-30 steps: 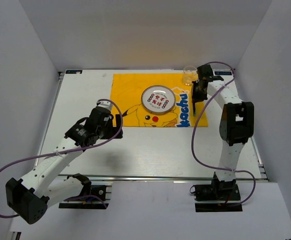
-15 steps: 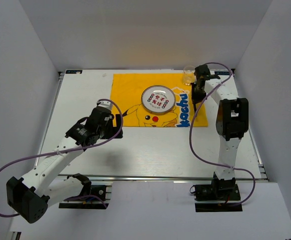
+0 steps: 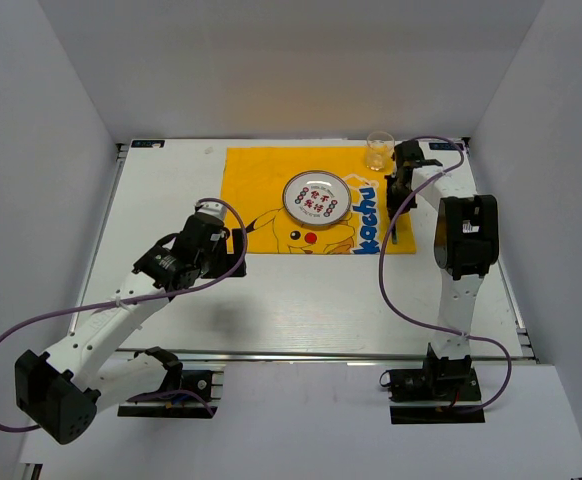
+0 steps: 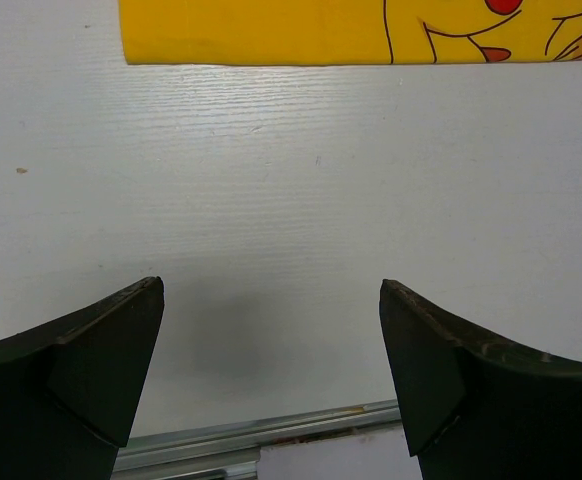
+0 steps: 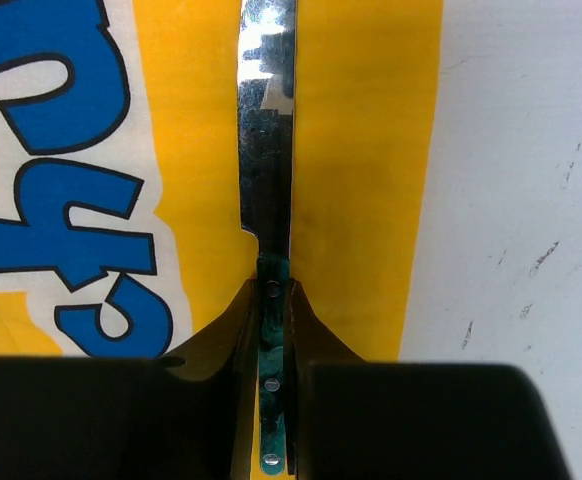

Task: Set the dinner table for one person

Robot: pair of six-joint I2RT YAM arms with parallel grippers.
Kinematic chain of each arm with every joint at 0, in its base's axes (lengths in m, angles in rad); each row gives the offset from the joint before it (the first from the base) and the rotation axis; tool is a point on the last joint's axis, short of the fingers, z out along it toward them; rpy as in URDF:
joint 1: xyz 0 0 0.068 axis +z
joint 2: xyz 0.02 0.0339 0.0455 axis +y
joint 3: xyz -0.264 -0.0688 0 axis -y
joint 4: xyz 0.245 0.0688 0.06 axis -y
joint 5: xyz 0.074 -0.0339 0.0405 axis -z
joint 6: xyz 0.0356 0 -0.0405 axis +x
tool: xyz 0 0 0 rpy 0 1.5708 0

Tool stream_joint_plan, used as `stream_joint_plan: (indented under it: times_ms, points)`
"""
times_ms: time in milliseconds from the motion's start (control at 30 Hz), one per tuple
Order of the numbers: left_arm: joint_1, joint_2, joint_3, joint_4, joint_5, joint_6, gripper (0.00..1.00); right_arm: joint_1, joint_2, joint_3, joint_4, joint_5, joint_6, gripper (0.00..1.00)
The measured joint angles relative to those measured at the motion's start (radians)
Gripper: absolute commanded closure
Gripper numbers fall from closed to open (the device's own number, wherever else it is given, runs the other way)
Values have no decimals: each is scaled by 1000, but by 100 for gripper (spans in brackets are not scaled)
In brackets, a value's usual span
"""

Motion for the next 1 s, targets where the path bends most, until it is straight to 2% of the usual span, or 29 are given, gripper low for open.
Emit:
stream_joint_plan:
  times_ms: [433,667,733,833,867,1000]
  points:
    - [0,1,0,0,0,0,2,-1,0,-6,16,0,-11,100]
    - [-1,1,0,0,1,0,2,-1,0,-6,14,-3,-9,60]
    - [-1,1,0,1,1,0,2,-1,0,-6,13,-4,-4,53]
    - [-2,1,0,0,1,0,2,-2,-2,10,-5,-4,3,34]
    - [-2,1,0,1,2,0,2,-3,-4,23,-16,-4,6,19]
    - [-2,0,0,0,2,0,2,-23,-48,53,-41,-7,19,15]
